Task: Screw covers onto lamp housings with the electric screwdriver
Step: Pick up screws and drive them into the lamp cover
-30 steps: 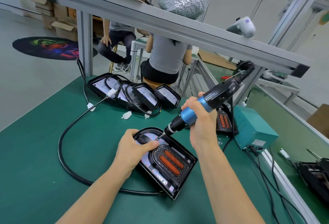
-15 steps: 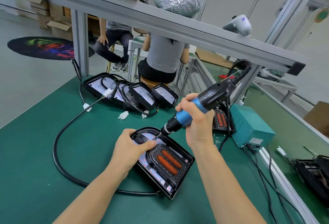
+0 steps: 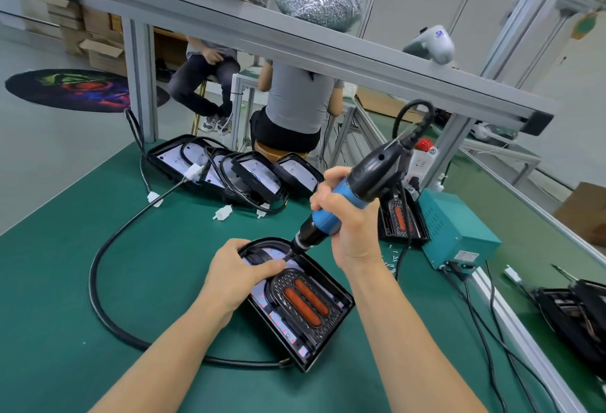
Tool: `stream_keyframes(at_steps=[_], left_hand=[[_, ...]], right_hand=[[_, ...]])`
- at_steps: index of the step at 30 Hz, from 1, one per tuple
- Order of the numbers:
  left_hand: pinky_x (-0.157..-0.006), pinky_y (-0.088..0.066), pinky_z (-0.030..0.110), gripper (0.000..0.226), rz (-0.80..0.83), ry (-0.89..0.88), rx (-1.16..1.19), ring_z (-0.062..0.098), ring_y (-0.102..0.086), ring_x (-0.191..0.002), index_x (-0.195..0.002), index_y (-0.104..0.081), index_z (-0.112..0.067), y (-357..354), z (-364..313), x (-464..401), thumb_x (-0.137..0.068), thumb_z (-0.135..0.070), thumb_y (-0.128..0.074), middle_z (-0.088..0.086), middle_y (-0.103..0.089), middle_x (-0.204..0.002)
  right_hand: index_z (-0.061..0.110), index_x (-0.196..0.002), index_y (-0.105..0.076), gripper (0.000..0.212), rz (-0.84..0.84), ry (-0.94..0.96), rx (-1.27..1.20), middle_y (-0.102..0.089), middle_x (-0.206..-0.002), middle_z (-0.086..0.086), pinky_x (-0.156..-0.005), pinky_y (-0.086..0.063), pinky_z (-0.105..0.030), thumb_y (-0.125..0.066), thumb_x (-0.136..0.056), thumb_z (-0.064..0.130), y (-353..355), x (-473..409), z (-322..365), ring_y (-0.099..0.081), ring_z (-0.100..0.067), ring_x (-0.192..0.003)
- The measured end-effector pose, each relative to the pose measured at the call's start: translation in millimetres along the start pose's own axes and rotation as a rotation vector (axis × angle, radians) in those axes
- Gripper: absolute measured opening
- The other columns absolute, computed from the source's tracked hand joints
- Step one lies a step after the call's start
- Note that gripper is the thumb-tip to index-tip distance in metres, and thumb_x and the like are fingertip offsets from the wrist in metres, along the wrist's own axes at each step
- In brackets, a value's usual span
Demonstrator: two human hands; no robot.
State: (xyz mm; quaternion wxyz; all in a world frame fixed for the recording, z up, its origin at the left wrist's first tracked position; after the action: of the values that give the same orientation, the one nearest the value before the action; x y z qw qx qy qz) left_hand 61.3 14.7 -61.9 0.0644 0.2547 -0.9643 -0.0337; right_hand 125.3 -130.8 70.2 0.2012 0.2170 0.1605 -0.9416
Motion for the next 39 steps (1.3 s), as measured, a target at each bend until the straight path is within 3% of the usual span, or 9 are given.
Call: stream_keyframes(at_steps=[10, 18, 21, 25, 28, 31, 34, 36, 39], left_hand=[[-0.083, -0.045, 0.028, 0.052, -0.001, -0.048, -0.047, 0.011, -0.061, -0.098, -0.106, -0.057, -0.020, 5, 4, 4, -0.065, -0.027, -0.087, -0.007, -0.065, -0.103], [-0.083, -0.045, 0.029, 0.046, 0.051, -0.076, -0.246, 0.012, -0.060, -0.099, -0.105, -0.055, -0.026, 13, 1, 1, -0.070, -0.041, -0.081, -0.011, -0.064, -0.100], [-0.099, -0.041, 0.041, 0.055, 0.056, -0.059, -0.387, 0.022, -0.054, -0.110, -0.115, -0.055, -0.027, 16, 1, 1, -0.072, -0.053, -0.076, -0.003, -0.063, -0.109], [-0.103, -0.038, 0.044, 0.074, 0.063, -0.039, -0.464, 0.025, -0.053, -0.114, -0.120, -0.055, -0.027, 18, -5, 6, -0.059, -0.069, -0.062, 0.000, -0.062, -0.114], [-0.100, -0.040, 0.043, 0.069, 0.085, -0.088, -0.546, 0.024, -0.056, -0.108, -0.105, -0.062, -0.027, 19, -16, 8, -0.053, -0.073, -0.056, -0.006, -0.064, -0.103], [-0.105, -0.036, 0.046, 0.068, 0.131, -0.085, -0.543, 0.026, -0.050, -0.119, -0.109, -0.060, -0.025, 18, -22, 7, -0.055, -0.067, -0.060, -0.002, -0.061, -0.115], [-0.109, -0.030, 0.046, 0.065, 0.002, -0.186, -0.589, 0.025, -0.042, -0.129, -0.128, -0.055, -0.017, 12, -40, 7, -0.075, -0.050, -0.072, 0.004, -0.053, -0.133], [-0.106, -0.033, 0.043, 0.041, -0.063, -0.407, -0.628, 0.023, -0.045, -0.125, -0.120, -0.062, -0.016, -8, -67, 15, -0.083, -0.032, -0.070, 0.001, -0.059, -0.127], [-0.099, -0.036, 0.041, 0.017, 0.047, -0.652, -0.650, 0.021, -0.053, -0.108, -0.101, -0.070, -0.021, -62, -98, 34, -0.084, -0.020, -0.067, -0.005, -0.068, -0.105]], right_hand=[[0.015, -0.089, -0.054, 0.025, -0.438, 0.113, -0.195, -0.059, -0.063, 0.003, -0.066, -0.050, -0.027, -0.063, -0.069, 0.001, 45, 13, 15, -0.060, -0.017, -0.060], [0.017, -0.084, -0.056, 0.023, -0.552, 0.189, -0.246, -0.054, -0.058, 0.003, -0.060, -0.050, -0.026, -0.059, -0.071, -0.001, 81, 37, 43, -0.054, -0.013, -0.050], [0.018, -0.084, -0.055, 0.023, -0.599, 0.206, -0.251, -0.051, -0.054, 0.005, -0.060, -0.049, -0.025, -0.058, -0.070, 0.000, 95, 49, 52, -0.051, -0.012, -0.049], [0.018, -0.085, -0.054, 0.023, -0.654, 0.213, -0.202, -0.050, -0.053, 0.005, -0.061, -0.048, -0.026, -0.058, -0.069, 0.001, 109, 66, 59, -0.051, -0.013, -0.049], [0.017, -0.087, -0.054, 0.024, -0.680, 0.224, -0.151, -0.049, -0.053, 0.003, -0.063, -0.047, -0.028, -0.058, -0.071, 0.001, 119, 76, 66, -0.051, -0.014, -0.050], [0.017, -0.087, -0.054, 0.024, -0.709, 0.264, -0.106, -0.049, -0.055, 0.004, -0.062, -0.047, -0.029, -0.058, -0.071, 0.001, 130, 85, 76, -0.051, -0.015, -0.050], [0.017, -0.087, -0.055, 0.024, -0.739, 0.295, -0.070, -0.049, -0.056, 0.002, -0.062, -0.047, -0.028, -0.058, -0.071, 0.000, 140, 93, 82, -0.051, -0.016, -0.050], [0.016, -0.087, -0.054, 0.024, -0.750, 0.296, -0.061, -0.049, -0.055, 0.001, -0.063, -0.047, -0.028, -0.058, -0.071, -0.001, 146, 97, 84, -0.050, -0.017, -0.051], [0.016, -0.086, -0.054, 0.024, -0.780, 0.290, -0.051, -0.050, -0.054, 0.000, -0.060, -0.047, -0.024, -0.058, -0.070, -0.002, 153, 102, 85, -0.051, -0.018, -0.051]])
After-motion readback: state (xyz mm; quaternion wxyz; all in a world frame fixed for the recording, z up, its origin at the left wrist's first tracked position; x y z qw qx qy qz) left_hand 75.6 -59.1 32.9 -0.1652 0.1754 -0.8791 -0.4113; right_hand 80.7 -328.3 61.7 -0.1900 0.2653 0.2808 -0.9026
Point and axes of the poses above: each hand's wrist, its own x-axis away from the middle knuckle, its own y-axis out of the back of the hand, z = x × y, the point moved 6 cm from there along -x, towards the middle knuckle
